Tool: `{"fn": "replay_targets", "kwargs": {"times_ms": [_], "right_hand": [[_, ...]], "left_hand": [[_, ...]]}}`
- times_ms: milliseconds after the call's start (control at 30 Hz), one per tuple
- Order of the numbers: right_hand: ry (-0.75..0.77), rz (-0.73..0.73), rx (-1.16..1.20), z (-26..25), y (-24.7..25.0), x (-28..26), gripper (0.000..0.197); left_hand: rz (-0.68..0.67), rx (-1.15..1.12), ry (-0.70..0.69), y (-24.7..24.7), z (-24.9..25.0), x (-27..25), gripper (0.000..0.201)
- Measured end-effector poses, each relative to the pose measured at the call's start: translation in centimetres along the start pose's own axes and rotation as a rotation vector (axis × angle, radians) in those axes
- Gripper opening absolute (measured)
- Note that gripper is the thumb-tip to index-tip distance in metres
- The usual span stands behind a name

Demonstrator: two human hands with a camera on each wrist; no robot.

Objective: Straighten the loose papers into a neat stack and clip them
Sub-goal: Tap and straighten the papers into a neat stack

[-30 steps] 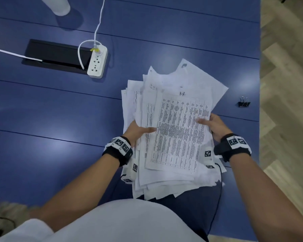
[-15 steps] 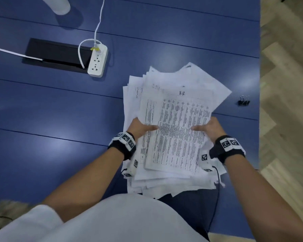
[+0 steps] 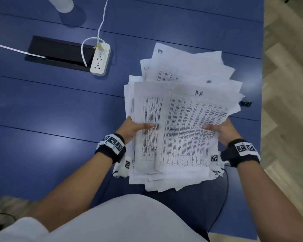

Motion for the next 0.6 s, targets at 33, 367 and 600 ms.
{"fn": "replay_targets", "kwargs": {"times_ms": [33,367,600], "right_hand": [[0.034,-0.034,0.018,-0.8,-0.6,-0.3,0.092],[-0.165,0.064,0.230,1.4,-1.9,2.2,0.057],[-0.050,0.414,0.171,-0.9,0.7,4.0,0.005]], "left_hand": [[-0.019,0.026,-0.028,-0.4,0.7,-0.4,0.094],[0.210,0.033,-0.081,0.5,1.3,0.3,0.118],[0.266,0.083,-0.026,1.2,0.5,0.2,0.101]]}}
Point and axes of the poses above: each hand's wrist, its own x-axis towards the middle knuckle, its own y-axis out of the back of the hand, z = x × y, the point moved 10 cm from there along x, towards the middle knuckle, and after that the axes turned 8 degrees about y, right-handed, at the moved point
